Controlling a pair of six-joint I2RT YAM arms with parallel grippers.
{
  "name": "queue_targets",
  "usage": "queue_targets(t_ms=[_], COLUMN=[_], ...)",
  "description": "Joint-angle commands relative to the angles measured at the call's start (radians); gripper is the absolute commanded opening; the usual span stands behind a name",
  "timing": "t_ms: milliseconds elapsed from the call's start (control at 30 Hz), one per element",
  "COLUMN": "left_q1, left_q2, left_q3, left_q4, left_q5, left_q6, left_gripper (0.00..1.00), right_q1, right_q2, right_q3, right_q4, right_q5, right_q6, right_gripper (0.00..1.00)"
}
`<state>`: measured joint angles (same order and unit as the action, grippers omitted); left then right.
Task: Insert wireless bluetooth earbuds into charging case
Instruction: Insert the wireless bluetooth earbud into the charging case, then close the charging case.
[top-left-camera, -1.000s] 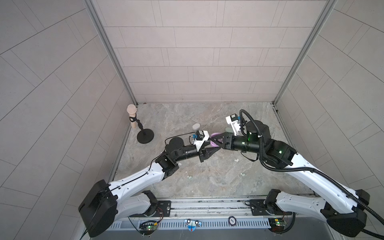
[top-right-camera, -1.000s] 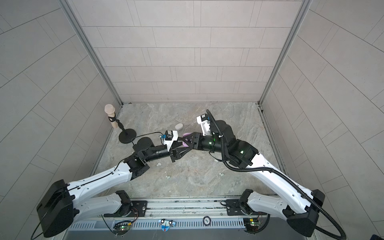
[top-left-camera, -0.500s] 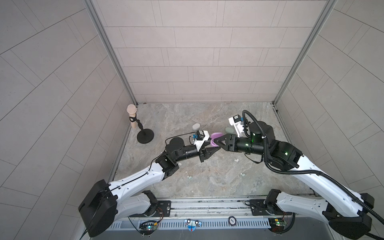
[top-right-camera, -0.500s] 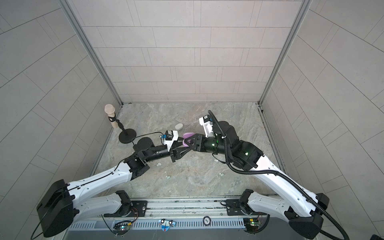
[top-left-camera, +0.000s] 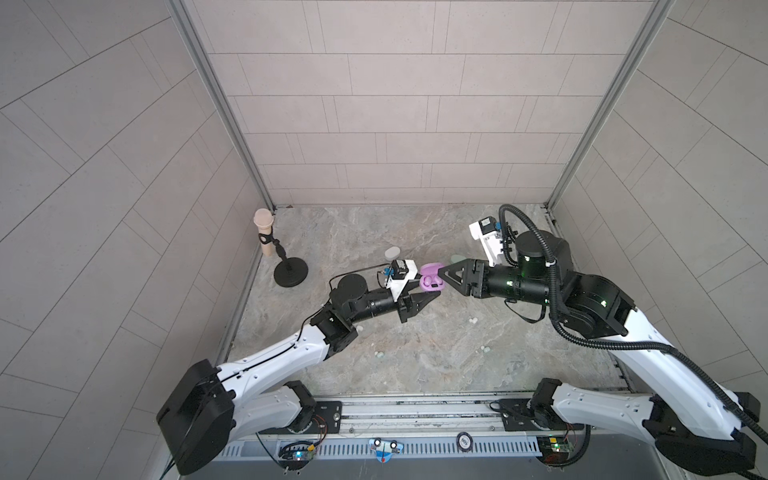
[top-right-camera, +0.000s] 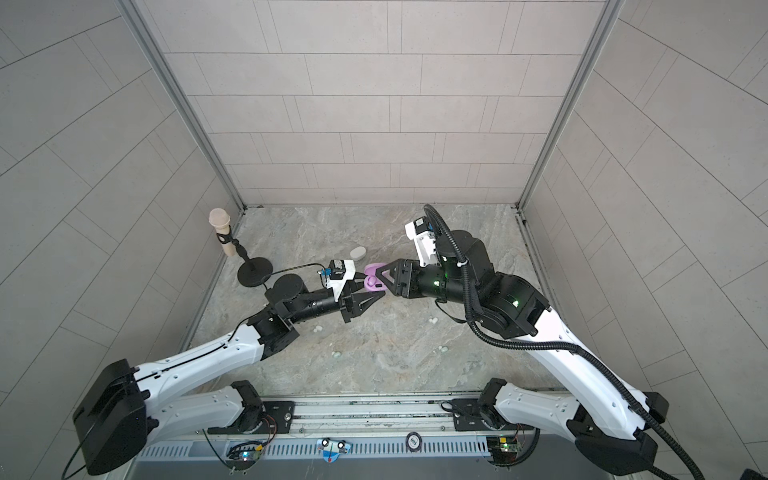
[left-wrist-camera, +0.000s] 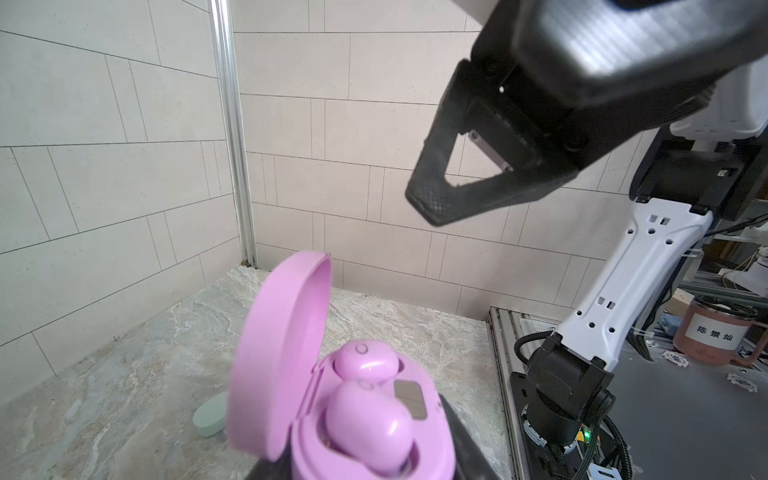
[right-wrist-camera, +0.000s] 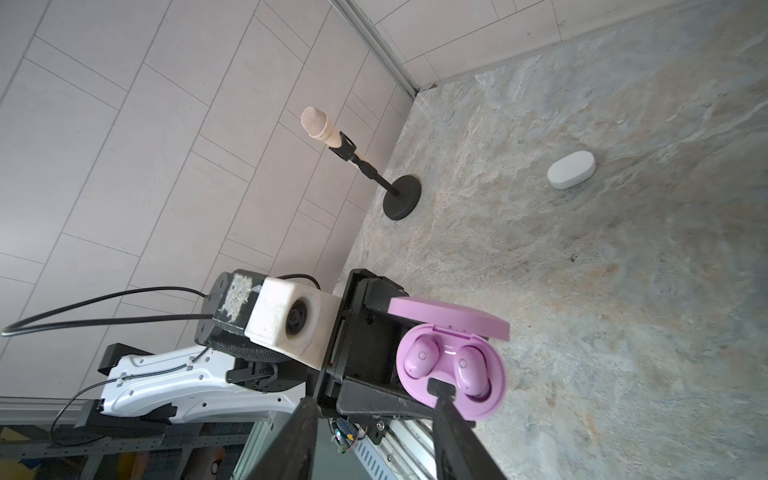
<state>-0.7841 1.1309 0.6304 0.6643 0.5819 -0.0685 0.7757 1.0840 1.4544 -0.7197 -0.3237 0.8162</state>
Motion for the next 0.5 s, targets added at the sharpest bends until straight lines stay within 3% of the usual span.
queue_targets(t_ms=[0, 200, 467], left_q1=[-0.002, -0.003, -0.003], left_q2=[-0.034, -0.048, -0.045], left_q3=[0.013, 0.004, 0.005], left_q4=[0.008, -0.007, -0.003], left_q5=[0.018, 0.023, 0.02], left_q6=[0.023, 0.03, 0.032], left_gripper=[0.22, 0.22, 0.22], right_q1=[-0.015, -0.073, -0.069], right_q2=[0.063, 0.144, 0.212], right_q3=[0.067, 0.159, 0.221], right_q4=[-0.117, -0.15, -0.197], right_q5=[0.042, 0.029, -0.015], right_q6=[-0.082, -0.154, -0.192], right_gripper=[0.48, 0.46, 0.41])
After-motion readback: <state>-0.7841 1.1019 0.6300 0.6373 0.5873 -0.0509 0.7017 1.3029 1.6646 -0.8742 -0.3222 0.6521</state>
